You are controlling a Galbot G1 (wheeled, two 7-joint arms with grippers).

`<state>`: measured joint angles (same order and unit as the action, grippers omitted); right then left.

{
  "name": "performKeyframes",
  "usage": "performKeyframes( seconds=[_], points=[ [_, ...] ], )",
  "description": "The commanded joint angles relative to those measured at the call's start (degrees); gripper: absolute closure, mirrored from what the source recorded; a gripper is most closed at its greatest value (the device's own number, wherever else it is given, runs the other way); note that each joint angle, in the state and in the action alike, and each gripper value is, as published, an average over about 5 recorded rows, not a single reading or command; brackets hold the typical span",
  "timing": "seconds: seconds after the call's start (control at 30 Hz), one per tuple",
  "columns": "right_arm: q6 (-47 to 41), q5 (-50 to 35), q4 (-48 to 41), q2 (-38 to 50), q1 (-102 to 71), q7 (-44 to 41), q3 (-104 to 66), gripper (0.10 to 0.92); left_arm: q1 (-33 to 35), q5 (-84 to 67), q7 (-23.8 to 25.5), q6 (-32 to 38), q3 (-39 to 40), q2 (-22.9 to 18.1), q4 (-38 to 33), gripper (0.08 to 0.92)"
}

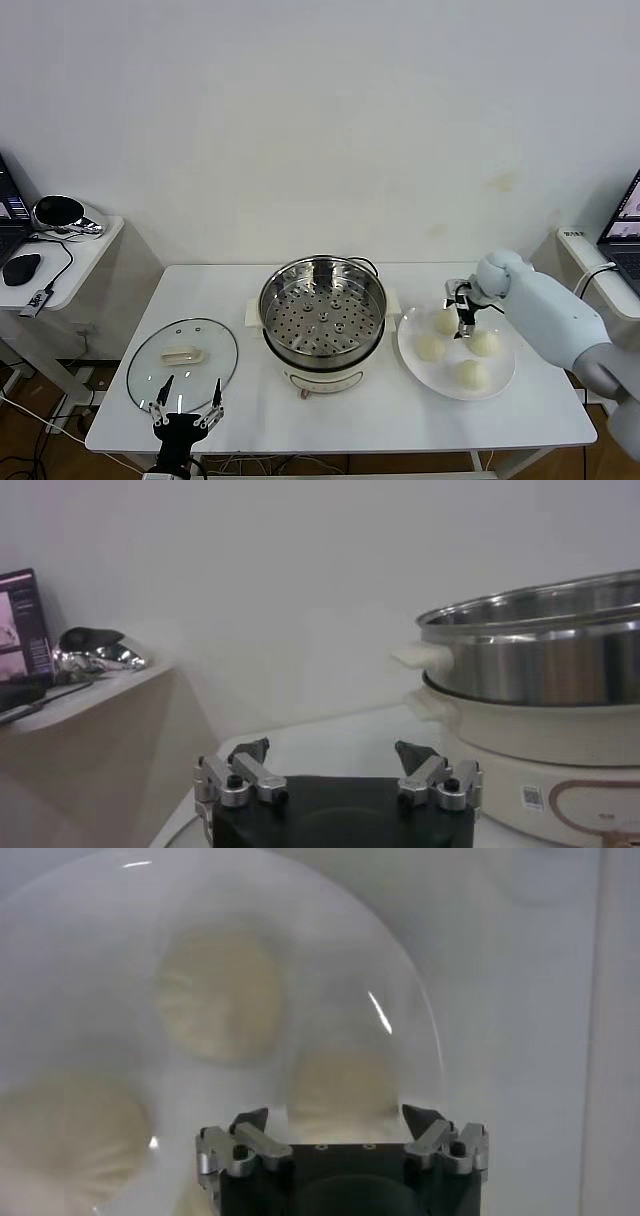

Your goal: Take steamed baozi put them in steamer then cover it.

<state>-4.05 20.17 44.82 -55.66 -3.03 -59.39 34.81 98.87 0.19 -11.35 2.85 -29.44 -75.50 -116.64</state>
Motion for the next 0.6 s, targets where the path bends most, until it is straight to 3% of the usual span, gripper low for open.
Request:
performKeyframes(
  seconds=[0.03, 0.3, 0.6],
  points=[
    [0.1, 0.4, -1.3, -1.0, 0.5, -0.3, 0.3, 0.366, 0.0, 0.2, 0.0, 0.0, 0.0, 0.0, 0.0, 0.177],
    [-0.2, -2.1, 3.2, 2.3, 2.2, -1.2, 2.7, 0.441, 0.1, 0.3, -0.1, 0.3, -0.1, 0.0, 0.1, 0.177],
    [-2.7, -15.1, 20.6, 13.0, 15.3, -2.9, 13.1, 0.441, 0.1, 0.4, -0.1, 0.3, -0.1, 0.2, 0.1, 0.177]
  ],
)
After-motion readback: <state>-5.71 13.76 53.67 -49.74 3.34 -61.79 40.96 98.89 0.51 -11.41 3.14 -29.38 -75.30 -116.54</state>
